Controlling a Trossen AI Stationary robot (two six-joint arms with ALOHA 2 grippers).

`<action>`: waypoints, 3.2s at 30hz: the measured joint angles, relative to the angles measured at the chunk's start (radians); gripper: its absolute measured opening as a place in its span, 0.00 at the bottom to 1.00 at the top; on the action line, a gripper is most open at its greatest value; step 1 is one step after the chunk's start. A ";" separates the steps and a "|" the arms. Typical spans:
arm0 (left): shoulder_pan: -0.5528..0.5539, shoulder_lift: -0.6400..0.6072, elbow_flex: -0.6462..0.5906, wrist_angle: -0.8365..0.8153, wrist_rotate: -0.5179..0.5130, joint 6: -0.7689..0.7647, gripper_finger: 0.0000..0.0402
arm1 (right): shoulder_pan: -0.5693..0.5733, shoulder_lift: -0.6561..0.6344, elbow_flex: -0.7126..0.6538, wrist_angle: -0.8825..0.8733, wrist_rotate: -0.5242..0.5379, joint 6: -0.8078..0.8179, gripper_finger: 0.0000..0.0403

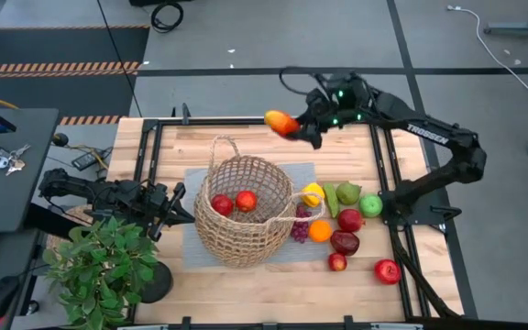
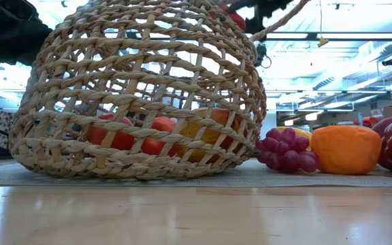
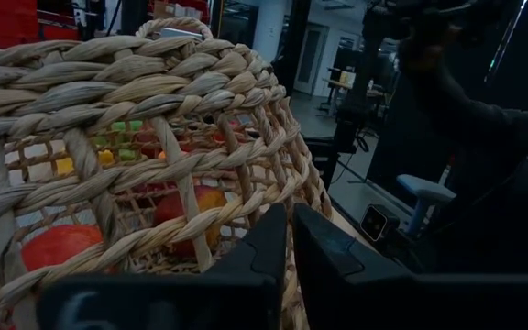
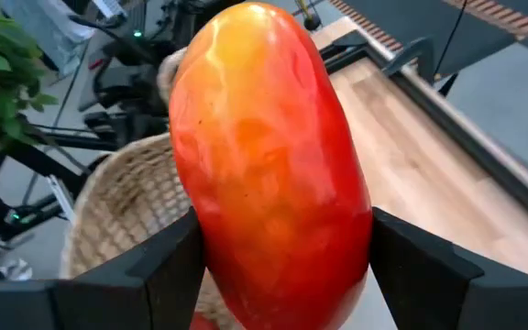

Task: Build produce basket
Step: Put the orange mango into the basket

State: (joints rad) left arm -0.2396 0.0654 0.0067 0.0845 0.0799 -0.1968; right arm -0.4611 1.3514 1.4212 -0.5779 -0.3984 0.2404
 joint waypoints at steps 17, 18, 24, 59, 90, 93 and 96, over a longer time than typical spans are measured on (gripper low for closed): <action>0.000 0.000 0.000 0.000 0.000 0.000 0.08 | 0.472 0.038 0.000 0.260 0.734 0.147 0.70; 0.000 0.000 0.000 0.000 0.000 0.000 0.08 | 0.490 0.045 0.000 0.264 0.761 0.137 0.69; 0.000 0.000 0.000 0.000 0.000 0.000 0.08 | 0.610 0.099 0.000 0.263 0.926 -0.014 0.70; 0.000 0.013 0.000 -0.001 0.000 0.000 0.07 | 0.939 0.558 0.297 0.510 1.912 -1.132 0.70; 0.000 0.013 0.000 0.000 0.000 0.000 0.07 | 0.857 0.410 0.305 0.266 1.491 -0.504 0.70; 0.000 0.013 0.000 0.000 0.000 0.000 0.07 | 0.810 0.383 0.304 0.107 1.290 -0.234 0.70; 0.000 0.013 0.000 0.000 0.000 0.000 0.08 | 0.766 0.370 0.304 0.043 1.127 -0.063 0.70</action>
State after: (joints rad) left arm -0.2394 0.0784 0.0067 0.0845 0.0799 -0.1971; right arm 0.3044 1.7210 1.7252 -0.5351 0.7282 0.1777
